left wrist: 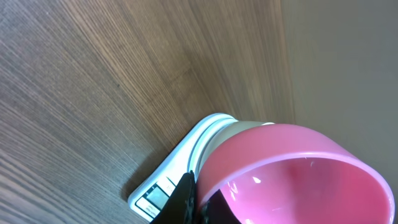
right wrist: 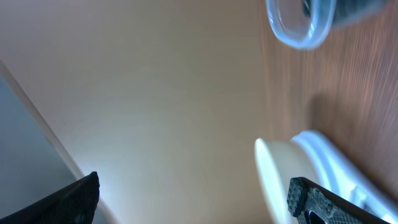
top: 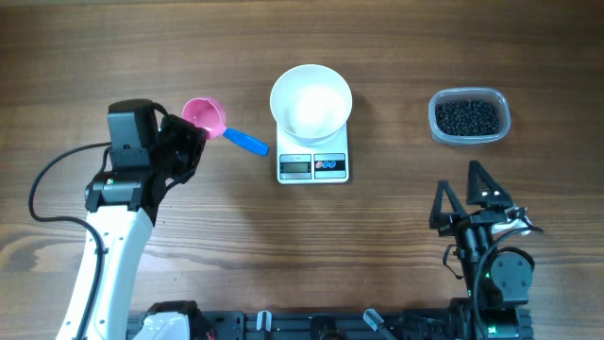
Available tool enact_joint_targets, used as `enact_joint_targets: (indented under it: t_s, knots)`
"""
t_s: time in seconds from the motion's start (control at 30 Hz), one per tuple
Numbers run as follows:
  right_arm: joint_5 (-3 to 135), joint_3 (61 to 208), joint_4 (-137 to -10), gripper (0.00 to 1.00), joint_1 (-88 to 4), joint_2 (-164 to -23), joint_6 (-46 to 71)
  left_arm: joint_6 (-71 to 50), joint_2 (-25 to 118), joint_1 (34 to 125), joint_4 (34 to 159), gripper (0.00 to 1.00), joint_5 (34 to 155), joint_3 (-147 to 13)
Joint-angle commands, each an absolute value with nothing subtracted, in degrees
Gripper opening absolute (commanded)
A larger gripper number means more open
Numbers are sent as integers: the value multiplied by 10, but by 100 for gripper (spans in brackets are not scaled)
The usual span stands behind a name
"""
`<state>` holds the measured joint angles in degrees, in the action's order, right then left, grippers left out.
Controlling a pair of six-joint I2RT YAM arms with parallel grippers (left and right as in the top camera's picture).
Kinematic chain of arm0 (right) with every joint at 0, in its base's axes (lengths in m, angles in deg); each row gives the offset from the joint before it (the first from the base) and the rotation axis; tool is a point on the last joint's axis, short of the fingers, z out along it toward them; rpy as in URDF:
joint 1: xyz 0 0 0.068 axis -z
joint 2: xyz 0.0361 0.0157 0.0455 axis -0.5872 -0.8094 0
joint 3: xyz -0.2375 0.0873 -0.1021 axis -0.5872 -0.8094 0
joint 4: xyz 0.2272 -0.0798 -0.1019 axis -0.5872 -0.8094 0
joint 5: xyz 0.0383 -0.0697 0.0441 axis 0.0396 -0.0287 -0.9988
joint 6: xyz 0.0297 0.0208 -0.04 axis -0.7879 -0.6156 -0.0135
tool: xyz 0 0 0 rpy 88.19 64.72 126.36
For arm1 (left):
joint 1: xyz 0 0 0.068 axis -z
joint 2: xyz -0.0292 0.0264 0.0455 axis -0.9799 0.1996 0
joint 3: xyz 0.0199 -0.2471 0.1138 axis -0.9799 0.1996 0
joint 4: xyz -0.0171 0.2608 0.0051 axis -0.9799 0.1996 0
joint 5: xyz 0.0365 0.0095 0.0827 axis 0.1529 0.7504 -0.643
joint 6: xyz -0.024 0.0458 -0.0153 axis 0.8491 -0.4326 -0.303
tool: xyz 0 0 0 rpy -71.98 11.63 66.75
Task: Scoop item into bowl and weigh 150g on scale
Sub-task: 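Carry the scoop toward the scale and reach the right gripper to its blue handle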
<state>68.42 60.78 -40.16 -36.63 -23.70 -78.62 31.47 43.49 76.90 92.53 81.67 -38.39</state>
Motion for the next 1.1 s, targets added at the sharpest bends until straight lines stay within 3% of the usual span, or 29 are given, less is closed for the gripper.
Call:
enact_joint_targets:
  t_s: [0.0, 0.13, 0.37, 0.53, 0.93, 1.07]
  knots:
    - [705, 607, -401, 100, -368, -234, -908, 333, 425, 767, 930, 4, 828, -392]
    - [663, 607, -398, 100, -368, -236, -864, 333, 425, 767, 930, 4, 827, -392]
    - [615, 607, -376, 100, -368, -237, -394, 333, 425, 767, 930, 4, 827, -392]
    - [552, 641, -386, 100, -368, -244, -261, 333, 425, 767, 930, 4, 827, -392]
    - [437, 857, -569, 100, -368, -463, -153, 333, 425, 767, 931, 4, 828, -392]
    - [286, 909, -561, 100, -368, -559, -158, 358, 425, 768, 931, 4, 856, -392]
